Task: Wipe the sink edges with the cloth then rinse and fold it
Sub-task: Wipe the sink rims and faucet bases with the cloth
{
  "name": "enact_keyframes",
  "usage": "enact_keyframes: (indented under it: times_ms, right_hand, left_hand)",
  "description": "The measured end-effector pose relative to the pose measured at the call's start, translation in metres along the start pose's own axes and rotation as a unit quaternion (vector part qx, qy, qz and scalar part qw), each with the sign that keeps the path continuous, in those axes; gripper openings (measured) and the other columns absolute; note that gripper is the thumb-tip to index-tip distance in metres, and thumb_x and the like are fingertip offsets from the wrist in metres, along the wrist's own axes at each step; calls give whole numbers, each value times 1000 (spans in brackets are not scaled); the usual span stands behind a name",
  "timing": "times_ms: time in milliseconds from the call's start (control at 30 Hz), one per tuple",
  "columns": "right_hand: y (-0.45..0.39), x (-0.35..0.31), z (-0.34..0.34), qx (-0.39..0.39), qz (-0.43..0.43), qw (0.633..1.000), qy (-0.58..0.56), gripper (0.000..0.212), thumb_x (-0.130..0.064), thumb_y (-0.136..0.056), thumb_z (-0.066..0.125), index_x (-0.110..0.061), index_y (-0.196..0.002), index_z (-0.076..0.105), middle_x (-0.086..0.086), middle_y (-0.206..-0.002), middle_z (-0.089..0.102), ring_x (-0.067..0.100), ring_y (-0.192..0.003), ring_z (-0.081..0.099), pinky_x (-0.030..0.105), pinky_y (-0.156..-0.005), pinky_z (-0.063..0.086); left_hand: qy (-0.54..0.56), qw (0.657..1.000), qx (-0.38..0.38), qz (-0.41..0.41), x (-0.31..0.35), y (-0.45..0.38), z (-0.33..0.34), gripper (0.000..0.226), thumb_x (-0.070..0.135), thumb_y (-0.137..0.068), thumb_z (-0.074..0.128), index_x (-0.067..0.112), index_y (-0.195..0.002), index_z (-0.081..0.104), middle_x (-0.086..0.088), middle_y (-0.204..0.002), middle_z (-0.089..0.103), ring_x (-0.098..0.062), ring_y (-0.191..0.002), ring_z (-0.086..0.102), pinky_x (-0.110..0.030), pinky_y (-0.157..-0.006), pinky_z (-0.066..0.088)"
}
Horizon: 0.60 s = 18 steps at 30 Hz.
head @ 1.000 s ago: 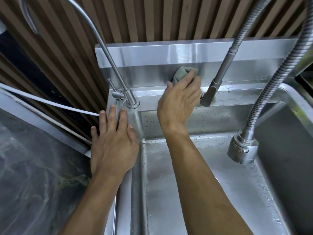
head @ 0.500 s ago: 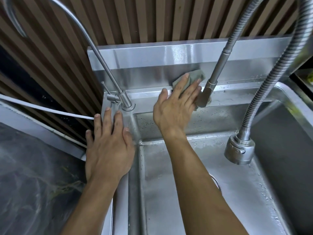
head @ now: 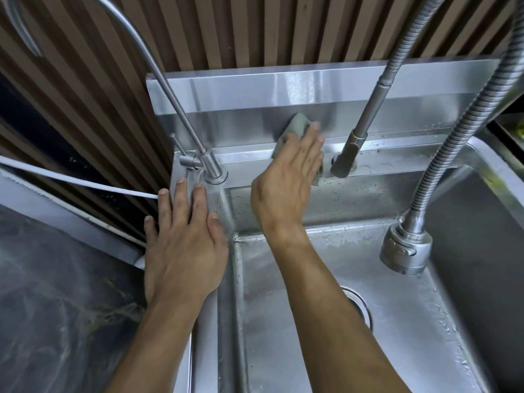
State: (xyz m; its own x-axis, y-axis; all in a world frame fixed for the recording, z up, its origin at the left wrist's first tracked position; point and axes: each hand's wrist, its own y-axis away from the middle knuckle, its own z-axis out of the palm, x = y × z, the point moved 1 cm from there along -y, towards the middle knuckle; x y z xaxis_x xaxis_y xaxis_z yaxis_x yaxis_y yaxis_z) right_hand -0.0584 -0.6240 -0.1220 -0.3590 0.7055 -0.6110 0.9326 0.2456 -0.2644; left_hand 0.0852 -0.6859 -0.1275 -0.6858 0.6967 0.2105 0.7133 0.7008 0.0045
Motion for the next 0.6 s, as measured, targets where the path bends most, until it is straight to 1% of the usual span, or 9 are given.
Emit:
enact_keyframes:
  times_ms: [67, 133, 200, 300, 333, 400, 467, 533, 600]
  right_hand:
    - [-7, -2, -1, -6, 12, 999, 38, 67, 4, -84, 42, 3, -150, 29, 33, -166, -11, 46, -155, -13, 53, -129, -6]
    - [-6, -1, 7, -29, -30, 994, 100, 57, -19, -100, 36, 1, -153, 26, 34, -166, -12, 46, -156, -11, 54, -128, -4]
    - [0, 9, 15, -50, -88, 983, 156, 61, -39, -109, 21, -6, -160, 18, 28, -168, -14, 41, -157, -12, 51, -128, -2]
    - [1, 29, 14, -36, -134, 974, 180, 62, -43, -111, 12, -17, -165, -6, 16, -171, -13, 31, -159, -12, 45, -129, -1]
    - [0, 33, 14, -28, -142, 973, 182, 62, -43, -112, 11, -18, -164, -9, 13, -172, -12, 29, -159, -11, 44, -130, 0]
    - [-4, 38, 13, -17, -145, 971, 189, 62, -43, -112, 11, -17, -164, -9, 9, -172, -11, 26, -160, -9, 42, -130, 1]
    - [-6, 41, 11, -8, -112, 975, 194, 62, -40, -112, 12, -14, -164, -8, 9, -173, -12, 26, -160, -10, 40, -130, -4]
    - [-9, 41, 7, 4, -47, 982, 185, 64, -38, -111, 14, -8, -163, -10, 13, -172, -14, 28, -159, -13, 35, -127, -12]
    - [-15, 29, 9, 8, 24, 986, 163, 69, -37, -110, 18, -1, -161, -13, 19, -170, -17, 32, -158, -16, 38, -128, -12]
  left_hand:
    - [-1, 1000, -1, 0, 0, 0, 0, 61, 42, -105, 15, 27, -165, 13, 2, -174, 0, -25, -159, -1, -54, -126, 12]
    - [-2, 1000, -2, -2, 0, -1, 0, 61, 42, -106, 15, 27, -165, 12, 3, -174, -1, -25, -159, -1, -54, -126, 12]
    - [-2, 1000, -2, -3, 0, -1, 0, 61, 42, -106, 15, 27, -165, 12, 2, -174, 0, -25, -159, 0, -54, -126, 13]
    - [-1, 1000, -1, -3, 0, -2, 0, 62, 43, -105, 13, 27, -165, 12, 2, -174, -1, -25, -159, 0, -54, -126, 13]
    - [-1, 1000, 0, -2, 0, -1, 0, 62, 43, -105, 11, 27, -165, 12, 2, -174, 0, -25, -159, 0, -54, -126, 13]
    - [-2, 1000, 2, 2, 0, -1, 0, 63, 44, -103, 7, 27, -164, 12, 2, -174, 1, -25, -159, 1, -54, -126, 13]
    - [0, 1000, 2, 3, 0, -1, 0, 66, 46, -101, 6, 28, -164, 11, 3, -174, 1, -24, -159, 1, -53, -126, 12]
    - [2, 1000, 0, 3, 0, -1, 0, 63, 44, -104, 9, 28, -165, 11, 4, -174, 0, -24, -159, 0, -53, -126, 12]
    - [8, 1000, -2, 0, -1, 0, 0, 59, 42, -107, 14, 28, -165, 11, 4, -174, -1, -23, -159, -1, -53, -127, 11]
